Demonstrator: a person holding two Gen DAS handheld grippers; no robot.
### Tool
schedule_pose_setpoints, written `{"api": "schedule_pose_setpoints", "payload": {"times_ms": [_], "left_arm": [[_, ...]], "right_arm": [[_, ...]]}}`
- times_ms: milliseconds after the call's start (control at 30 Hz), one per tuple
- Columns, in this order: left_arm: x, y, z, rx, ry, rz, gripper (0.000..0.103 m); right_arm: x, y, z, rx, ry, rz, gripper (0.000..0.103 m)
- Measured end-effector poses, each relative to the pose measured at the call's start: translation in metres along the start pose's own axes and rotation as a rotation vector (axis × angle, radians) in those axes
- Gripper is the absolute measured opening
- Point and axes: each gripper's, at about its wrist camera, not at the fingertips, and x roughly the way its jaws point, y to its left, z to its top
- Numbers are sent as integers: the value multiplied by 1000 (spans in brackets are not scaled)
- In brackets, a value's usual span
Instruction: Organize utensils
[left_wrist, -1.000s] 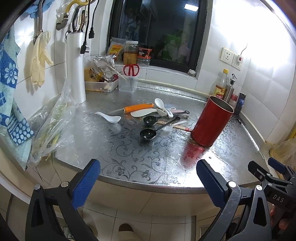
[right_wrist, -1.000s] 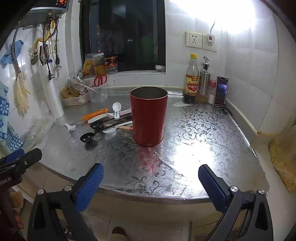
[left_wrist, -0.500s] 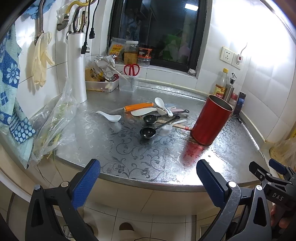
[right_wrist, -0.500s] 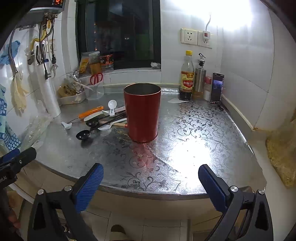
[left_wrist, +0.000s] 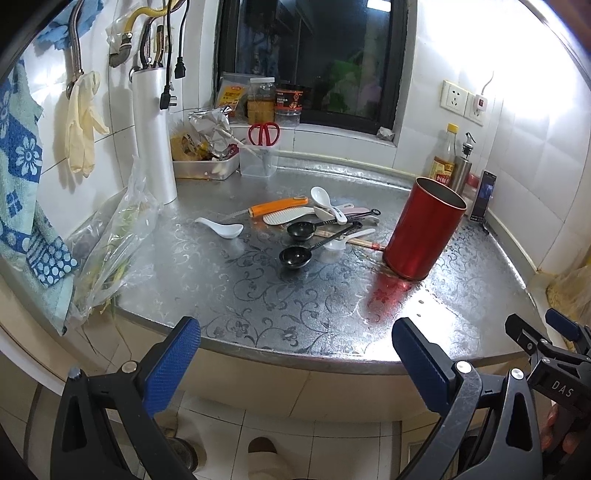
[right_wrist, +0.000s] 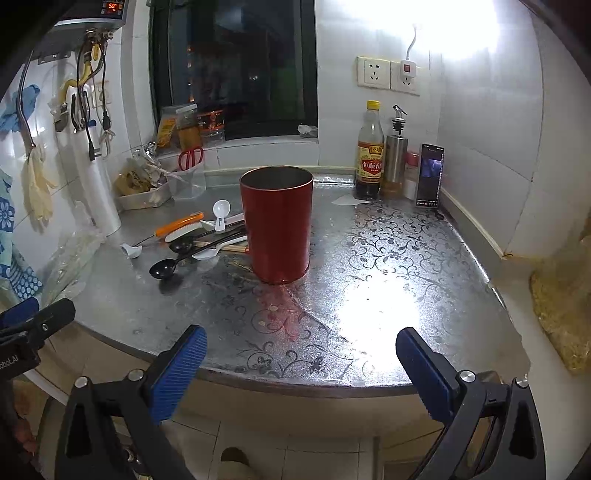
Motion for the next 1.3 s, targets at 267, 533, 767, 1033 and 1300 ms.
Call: {"api": "schedule_pose_setpoints", "payload": {"times_ms": [267,533,767,1033,1300], "left_arm": [[2,-6,-1,-5,22,-19,103],[5,-7,-2,-17,47,-36,103],[8,-10,-3,-8,56,-47,103],[19,0,-4,-45,76,-23,103],[58,1,17,-49,94,-29,103]], "right_arm": [[0,-5,-1,-1,-6,-4,103],[-1,-8,-2,-3,-8,-3,103],[0,-8,-1,-3,-8,-2,103],[10,-10,-3,-3,24,-2,103],[43,-10,8,16,54,-8,103]]}}
